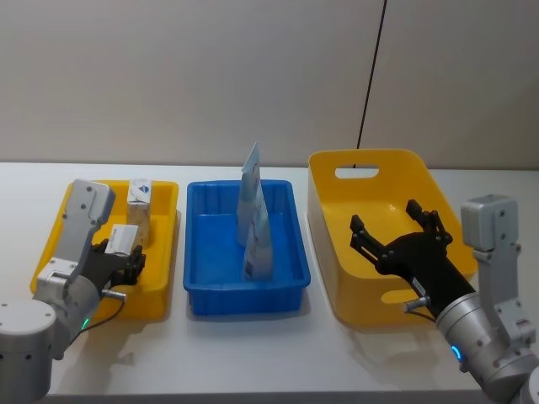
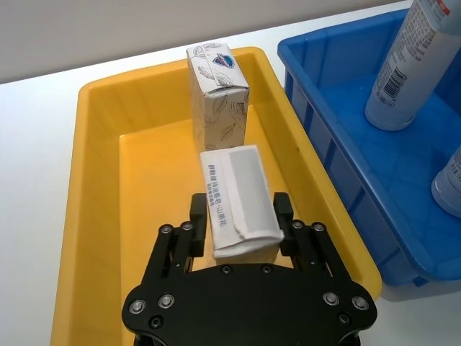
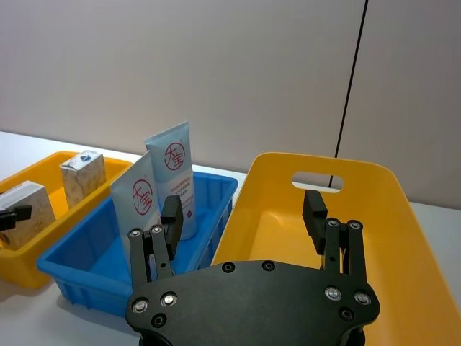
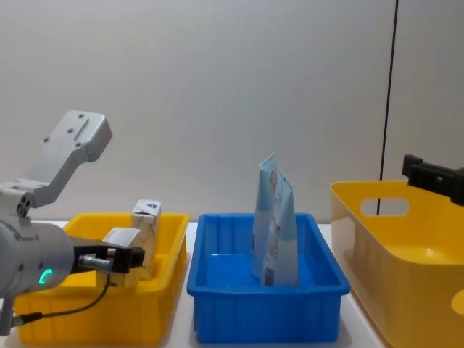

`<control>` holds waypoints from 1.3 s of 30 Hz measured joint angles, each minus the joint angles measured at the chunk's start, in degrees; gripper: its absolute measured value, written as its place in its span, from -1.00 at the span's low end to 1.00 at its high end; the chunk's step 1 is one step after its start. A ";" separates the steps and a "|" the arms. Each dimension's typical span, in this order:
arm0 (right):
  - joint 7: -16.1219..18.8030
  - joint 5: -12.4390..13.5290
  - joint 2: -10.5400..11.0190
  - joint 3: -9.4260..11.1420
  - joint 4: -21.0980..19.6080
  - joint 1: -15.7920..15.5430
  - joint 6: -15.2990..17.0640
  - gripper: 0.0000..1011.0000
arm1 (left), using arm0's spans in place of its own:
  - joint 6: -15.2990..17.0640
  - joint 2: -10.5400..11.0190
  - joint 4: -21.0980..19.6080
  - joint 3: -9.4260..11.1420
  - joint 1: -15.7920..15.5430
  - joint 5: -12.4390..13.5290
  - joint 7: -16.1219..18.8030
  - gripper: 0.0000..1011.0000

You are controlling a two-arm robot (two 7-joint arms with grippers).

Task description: Bimanual collaborative sorting of washing and personal care products

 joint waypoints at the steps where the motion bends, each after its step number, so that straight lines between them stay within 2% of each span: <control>1: 0.00 0.00 0.00 0.00 0.00 0.00 0.00 0.98 | 0.01 -0.02 0.01 -0.01 -0.01 0.01 0.01 0.05; 3: 0.00 0.00 0.00 0.00 0.00 0.00 0.00 0.98 | 0.02 -0.03 0.02 -0.01 -0.02 0.02 0.01 -0.04; 4: 0.00 0.00 0.00 0.00 0.00 0.00 0.00 0.98 | 0.03 -0.04 0.03 -0.02 -0.02 0.03 0.01 -0.16; 7: 0.00 0.00 0.00 0.00 0.00 0.00 0.00 0.98 | 0.06 -0.05 0.05 -0.03 -0.04 0.04 0.01 -0.24; 25: 0.00 0.00 0.00 0.00 0.00 0.00 0.00 0.98 | -0.07 -0.02 0.39 0.08 -0.27 0.20 -0.59 -0.29; 32: 0.00 0.00 0.00 0.00 0.00 0.00 0.00 0.98 | -1.45 0.91 1.62 1.06 -1.51 0.55 -3.43 -0.29; 39: 0.00 0.00 0.00 0.00 0.00 0.00 0.00 0.98 | -3.78 2.06 3.39 2.56 -3.99 1.09 -8.12 -0.29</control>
